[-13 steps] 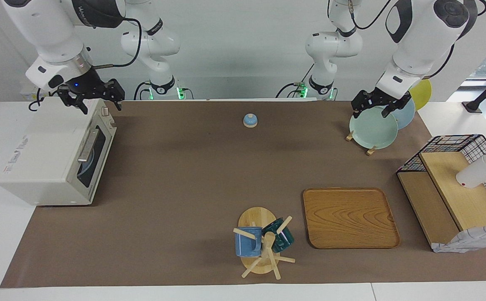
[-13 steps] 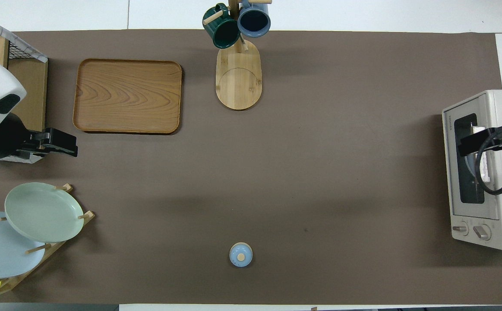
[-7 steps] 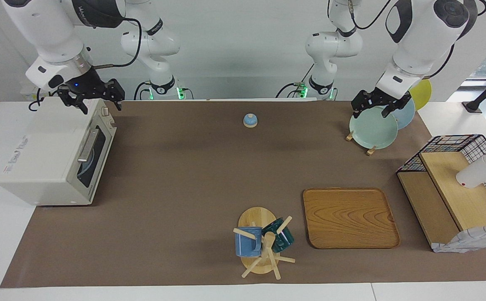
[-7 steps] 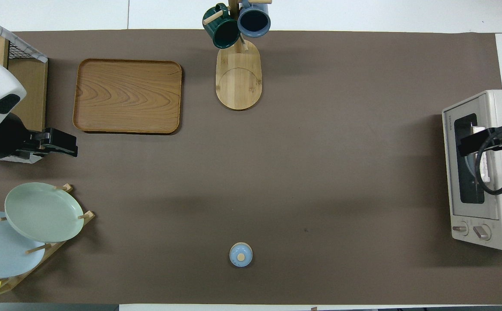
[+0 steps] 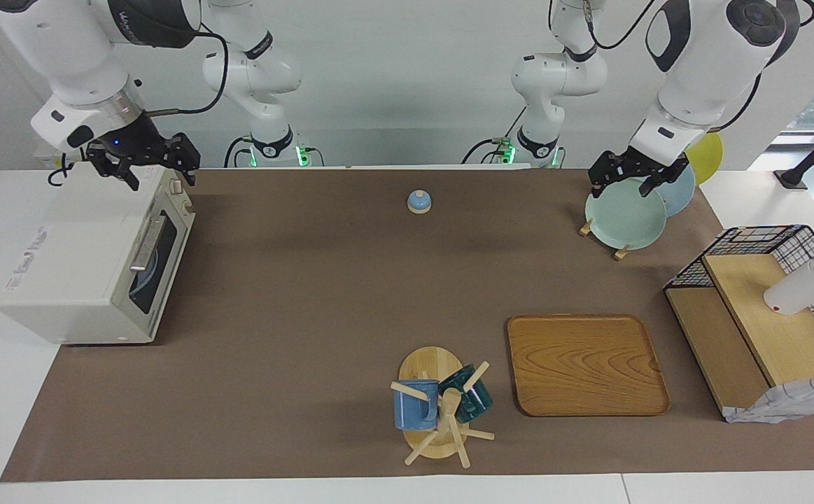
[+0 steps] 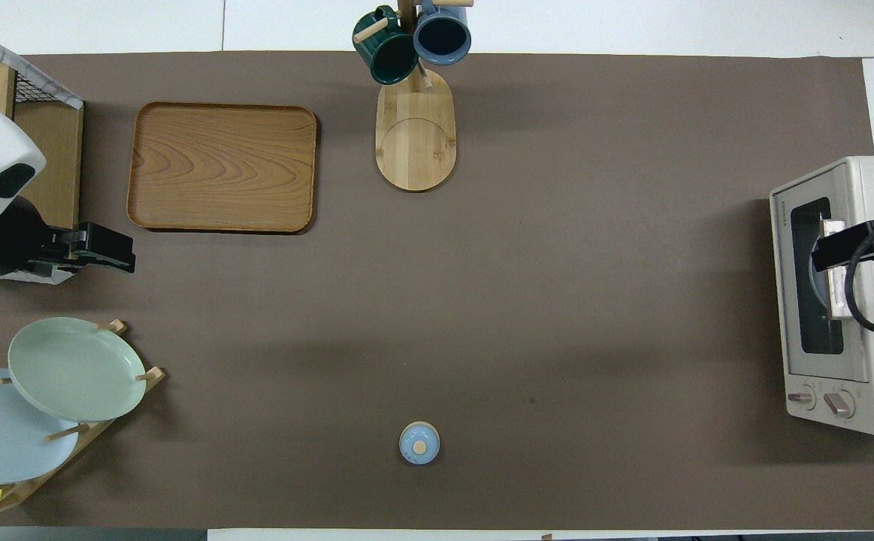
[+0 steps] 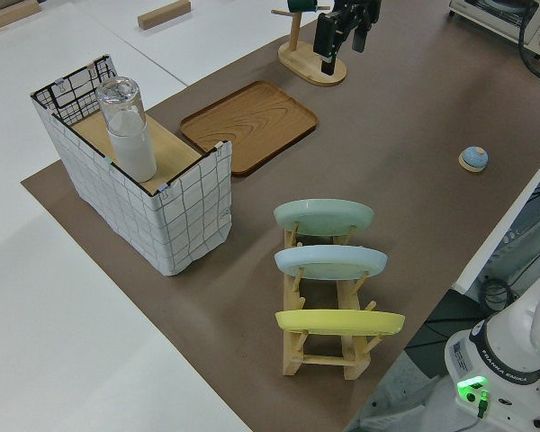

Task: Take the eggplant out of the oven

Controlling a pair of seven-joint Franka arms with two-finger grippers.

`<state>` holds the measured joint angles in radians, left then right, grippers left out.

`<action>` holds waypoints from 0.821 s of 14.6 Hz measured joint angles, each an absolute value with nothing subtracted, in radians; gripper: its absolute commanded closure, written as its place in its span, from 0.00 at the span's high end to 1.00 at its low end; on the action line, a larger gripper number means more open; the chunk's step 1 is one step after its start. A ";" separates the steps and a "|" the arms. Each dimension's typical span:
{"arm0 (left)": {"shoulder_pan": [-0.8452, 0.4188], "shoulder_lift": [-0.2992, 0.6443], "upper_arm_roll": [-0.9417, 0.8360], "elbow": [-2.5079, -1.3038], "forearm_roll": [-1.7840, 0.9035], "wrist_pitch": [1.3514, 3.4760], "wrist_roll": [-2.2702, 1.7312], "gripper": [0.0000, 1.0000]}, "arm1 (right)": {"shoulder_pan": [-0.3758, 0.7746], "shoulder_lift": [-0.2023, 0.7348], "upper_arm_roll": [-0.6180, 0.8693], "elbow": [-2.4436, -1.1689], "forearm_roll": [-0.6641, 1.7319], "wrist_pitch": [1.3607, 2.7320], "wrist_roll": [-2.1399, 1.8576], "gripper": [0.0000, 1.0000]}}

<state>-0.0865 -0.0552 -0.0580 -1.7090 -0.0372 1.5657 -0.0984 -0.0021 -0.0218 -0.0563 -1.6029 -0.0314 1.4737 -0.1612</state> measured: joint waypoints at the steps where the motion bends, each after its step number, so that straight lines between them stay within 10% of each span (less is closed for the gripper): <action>1: -0.087 -0.055 -0.058 -1.709 -0.037 1.566 -0.098 1.00 | -0.003 -0.023 -0.056 -1.609 -0.031 1.474 -0.171 0.00; 12: -0.086 -0.055 -0.058 -1.709 -0.037 1.566 -0.098 1.00 | 0.005 -0.047 -0.048 -1.933 -0.244 1.834 -0.059 0.00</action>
